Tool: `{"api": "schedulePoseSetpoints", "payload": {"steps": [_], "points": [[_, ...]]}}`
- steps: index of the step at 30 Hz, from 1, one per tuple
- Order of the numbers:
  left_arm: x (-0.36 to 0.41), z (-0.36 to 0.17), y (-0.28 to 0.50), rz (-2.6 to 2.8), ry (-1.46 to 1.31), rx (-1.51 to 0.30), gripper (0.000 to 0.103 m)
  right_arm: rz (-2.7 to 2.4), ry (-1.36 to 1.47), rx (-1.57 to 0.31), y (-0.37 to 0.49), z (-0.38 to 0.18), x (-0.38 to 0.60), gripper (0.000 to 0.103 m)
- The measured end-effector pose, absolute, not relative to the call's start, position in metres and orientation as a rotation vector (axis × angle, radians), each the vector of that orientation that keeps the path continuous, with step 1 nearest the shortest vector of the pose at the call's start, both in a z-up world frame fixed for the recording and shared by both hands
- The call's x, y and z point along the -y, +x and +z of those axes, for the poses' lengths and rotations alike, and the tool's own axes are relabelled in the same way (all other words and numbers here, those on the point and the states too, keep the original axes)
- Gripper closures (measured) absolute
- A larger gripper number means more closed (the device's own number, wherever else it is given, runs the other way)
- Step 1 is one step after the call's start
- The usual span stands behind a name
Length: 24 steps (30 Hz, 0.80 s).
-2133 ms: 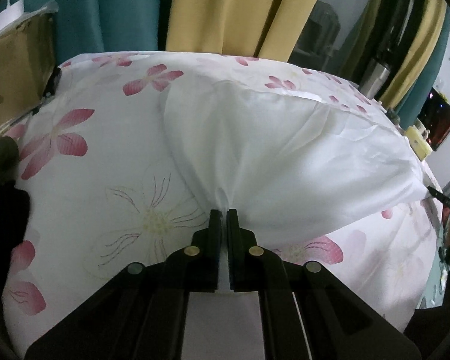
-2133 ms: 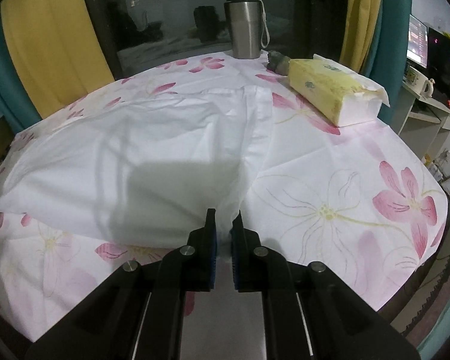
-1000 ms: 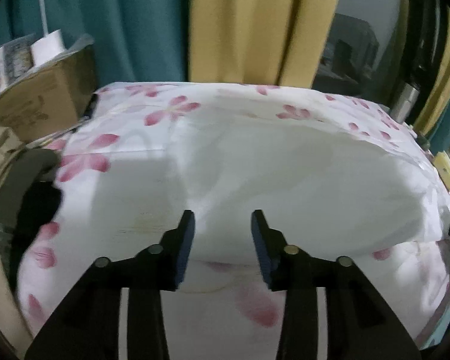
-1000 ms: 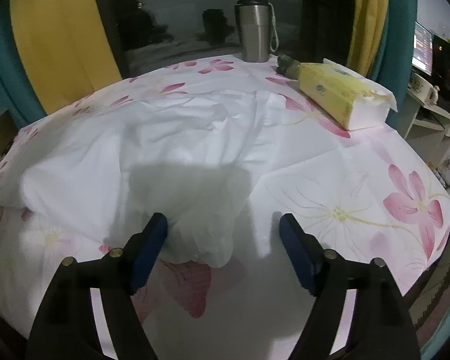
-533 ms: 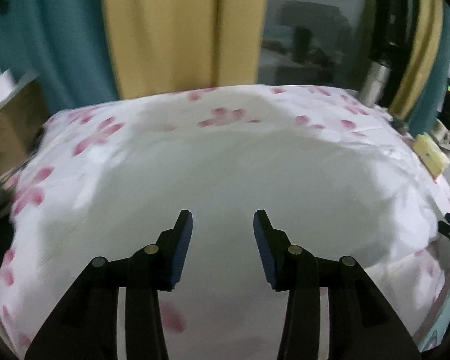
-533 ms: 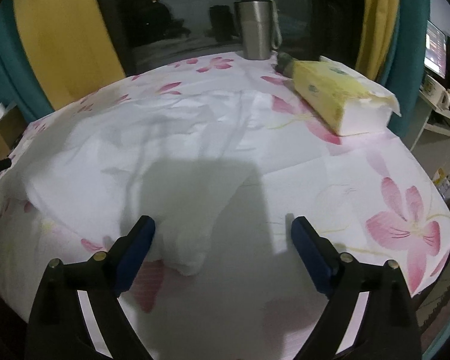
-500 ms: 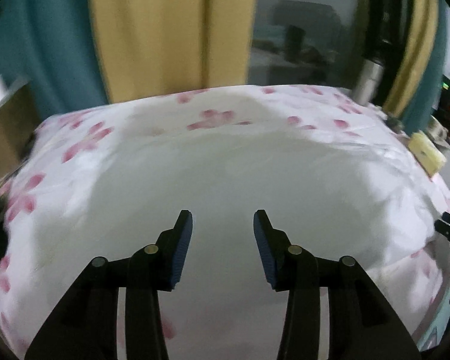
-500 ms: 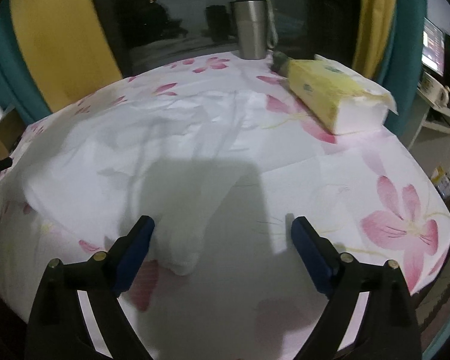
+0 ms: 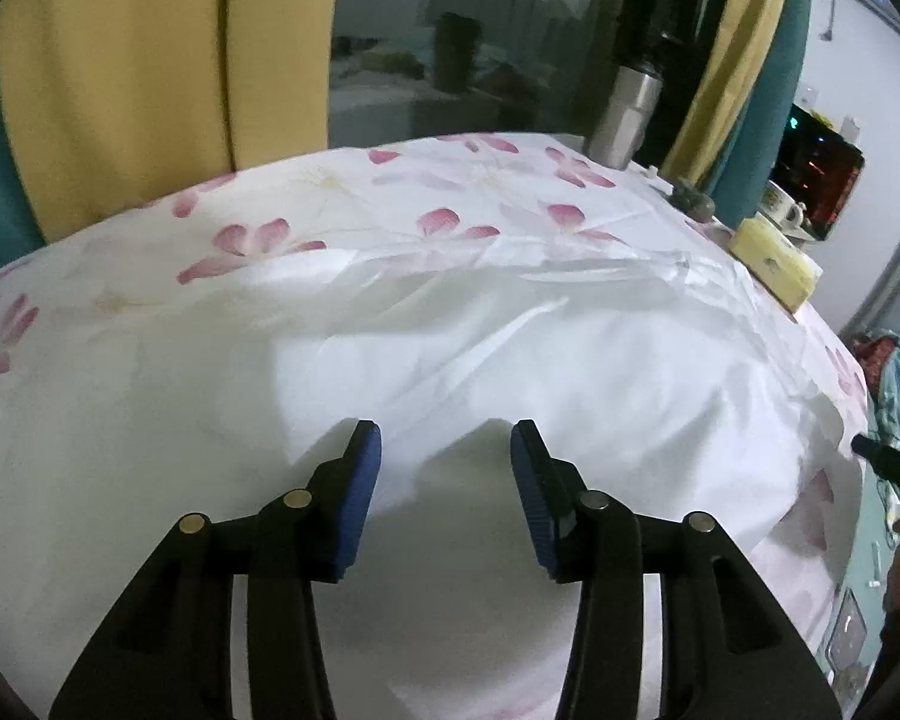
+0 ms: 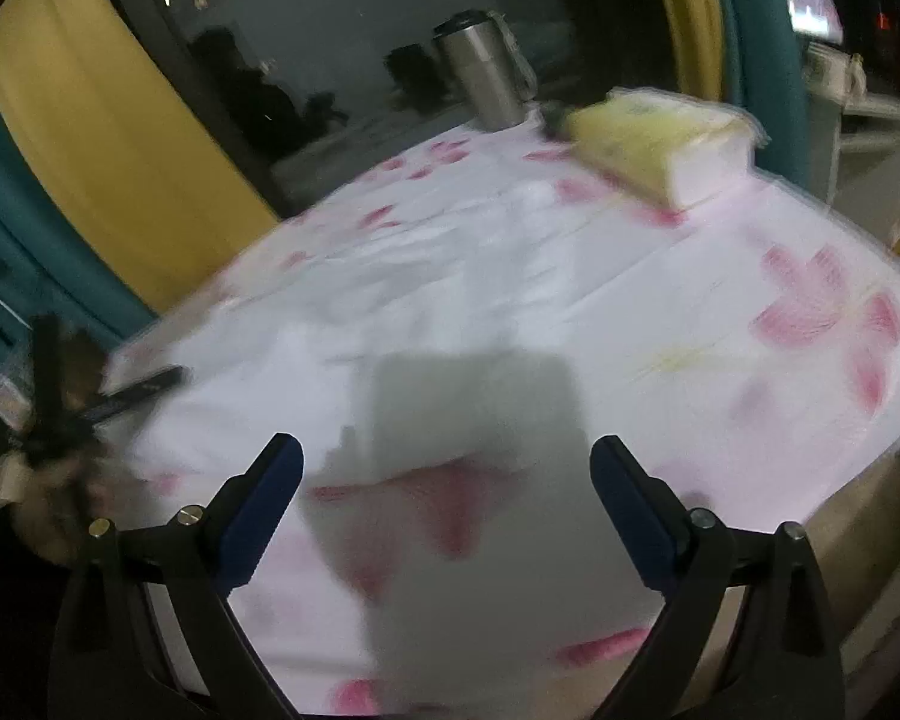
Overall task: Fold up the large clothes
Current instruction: 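Open both grippers and release the folded white shirt, then pinch the shirt bundle with the right gripper and lift it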
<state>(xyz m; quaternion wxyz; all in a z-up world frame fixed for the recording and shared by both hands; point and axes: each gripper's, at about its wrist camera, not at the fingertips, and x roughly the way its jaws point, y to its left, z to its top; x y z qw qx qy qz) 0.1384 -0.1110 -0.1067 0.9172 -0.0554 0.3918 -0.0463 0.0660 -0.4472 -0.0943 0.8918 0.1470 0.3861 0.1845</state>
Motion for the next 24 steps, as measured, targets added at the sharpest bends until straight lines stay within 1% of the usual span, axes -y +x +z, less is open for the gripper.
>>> {"api": "schedulePoseSetpoints", "payload": {"steps": [3, 7, 13, 21, 22, 23, 24], "points": [[0.112, -0.117, 0.143, -0.111, -0.090, -0.803, 0.051, 0.382, 0.348, -0.848, 0.067, -0.109, 0.425, 0.006], [0.113, -0.118, 0.144, -0.122, -0.088, -0.800, 0.050, 0.338, 0.352, -0.824, 0.069, -0.107, 0.405, 0.006], [0.112, -0.119, 0.145, -0.125, -0.093, -0.801, 0.050, 0.324, 0.372, -0.802, 0.095, -0.106, 0.393, 0.004], [0.113, -0.119, 0.142, -0.113, -0.112, -0.799, 0.050, 0.517, 0.451, -0.813, 0.132, -0.112, 0.357, 0.003], [0.113, -0.119, 0.142, -0.113, -0.110, -0.800, 0.050, 0.533, 0.439, -0.817, 0.135, -0.112, 0.350, 0.007], [0.114, -0.120, 0.142, -0.112, -0.108, -0.802, 0.050, 0.544, 0.427, -0.819, 0.137, -0.112, 0.344, 0.012], [0.114, -0.120, 0.143, -0.110, -0.104, -0.803, 0.050, 0.555, 0.410, -0.829, 0.140, -0.114, 0.337, 0.032]]}}
